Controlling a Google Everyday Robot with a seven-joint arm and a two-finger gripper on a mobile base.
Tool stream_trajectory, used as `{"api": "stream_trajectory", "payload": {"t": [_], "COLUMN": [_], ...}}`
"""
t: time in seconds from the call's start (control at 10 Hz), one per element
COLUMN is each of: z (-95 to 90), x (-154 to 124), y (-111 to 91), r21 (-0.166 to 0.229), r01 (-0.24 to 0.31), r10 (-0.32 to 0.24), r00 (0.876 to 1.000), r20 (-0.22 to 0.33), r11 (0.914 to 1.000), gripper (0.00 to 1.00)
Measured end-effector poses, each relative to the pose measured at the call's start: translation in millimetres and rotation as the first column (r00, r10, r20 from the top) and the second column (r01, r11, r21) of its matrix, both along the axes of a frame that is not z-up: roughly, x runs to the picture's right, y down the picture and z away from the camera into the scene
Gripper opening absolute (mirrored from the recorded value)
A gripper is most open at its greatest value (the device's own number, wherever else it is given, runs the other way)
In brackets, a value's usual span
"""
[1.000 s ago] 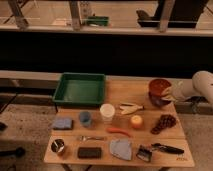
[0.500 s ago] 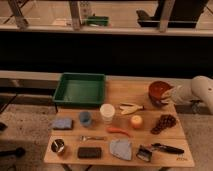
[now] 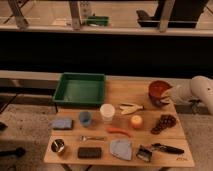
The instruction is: Stack bowls into tray
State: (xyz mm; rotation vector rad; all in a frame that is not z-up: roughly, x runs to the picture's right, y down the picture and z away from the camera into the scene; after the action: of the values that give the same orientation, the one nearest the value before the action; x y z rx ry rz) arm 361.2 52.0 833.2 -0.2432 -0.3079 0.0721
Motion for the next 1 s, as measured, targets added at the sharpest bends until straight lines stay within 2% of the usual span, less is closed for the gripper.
{"api": "stream_trajectory", "payload": {"t": [0.4, 0.5, 0.6, 1.0], "z": [1.7, 2.6, 2.8, 5.0], "x": [-0.2, -1.6, -2.0, -5.6], "y": [-3.4, -4.0, -4.6, -6.3], "r21": [0.013, 0.014, 0.016, 0.012], "r01": [-0.006, -0.006, -0.005, -0.001], "r10": [0.007, 0.006, 0.005, 0.001], "r00": [1.0, 1.0, 1.0, 1.0], "r20": [-0.017, -0.018, -0.022, -0.023], "r11": [0.9999, 0.9999, 0.9999, 0.9999], "gripper": [0.72, 0.77, 0.8, 0.8]}}
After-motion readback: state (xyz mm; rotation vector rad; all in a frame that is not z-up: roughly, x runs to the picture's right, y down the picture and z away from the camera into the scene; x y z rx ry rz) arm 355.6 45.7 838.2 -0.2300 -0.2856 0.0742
